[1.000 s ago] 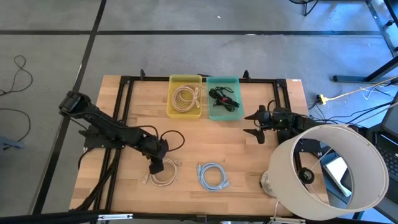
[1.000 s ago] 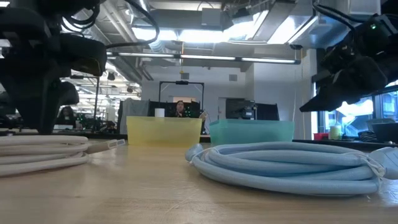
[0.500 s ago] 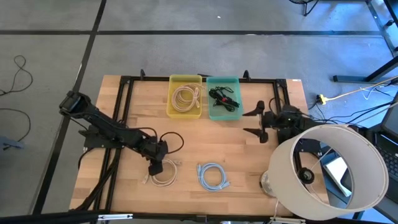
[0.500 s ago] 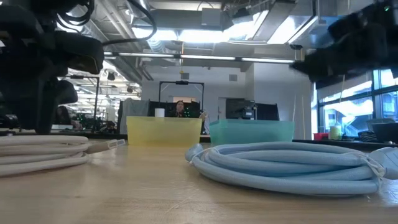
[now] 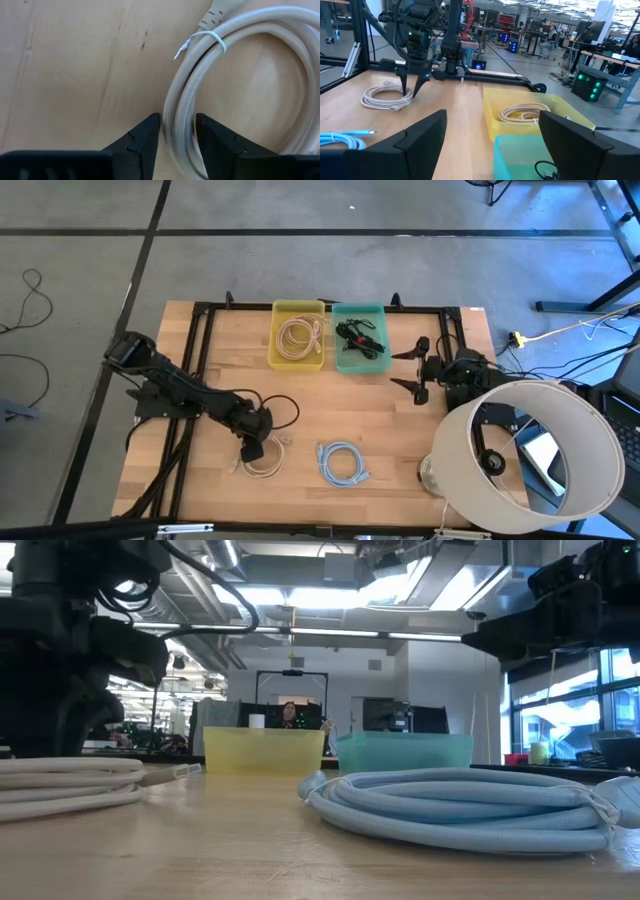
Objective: Pick & Place USB Port
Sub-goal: Put the light brown HDMI cable into the yellow bin
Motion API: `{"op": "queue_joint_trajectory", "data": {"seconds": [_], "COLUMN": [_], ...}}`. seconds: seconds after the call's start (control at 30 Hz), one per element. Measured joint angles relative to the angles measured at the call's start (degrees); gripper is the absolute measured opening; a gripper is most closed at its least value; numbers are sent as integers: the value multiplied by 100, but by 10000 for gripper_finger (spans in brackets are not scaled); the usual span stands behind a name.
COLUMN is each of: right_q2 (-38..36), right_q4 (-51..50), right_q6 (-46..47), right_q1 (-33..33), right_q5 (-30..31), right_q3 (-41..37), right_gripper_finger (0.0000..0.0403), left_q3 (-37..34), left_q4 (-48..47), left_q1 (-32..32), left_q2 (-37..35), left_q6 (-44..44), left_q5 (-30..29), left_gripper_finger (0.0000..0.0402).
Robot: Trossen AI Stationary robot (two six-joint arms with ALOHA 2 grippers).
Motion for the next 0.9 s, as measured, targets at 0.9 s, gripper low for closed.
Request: {"op": "queue_joint_trajectory", "data": {"seconds": [0.9], "right_q2": [2], "right_q4": [0], "right_q6": [0], "right_q1": [-2], "right_q5": [-1], "right_q3": [0], "right_gripper_finger": [321], "left_q3": [545], "left_q4": [-93], "left_q1": [401], "left_q2": [-1381], "left_q6": [1910], "left_q5": [-2521], "left_gripper_finger": [31]}}
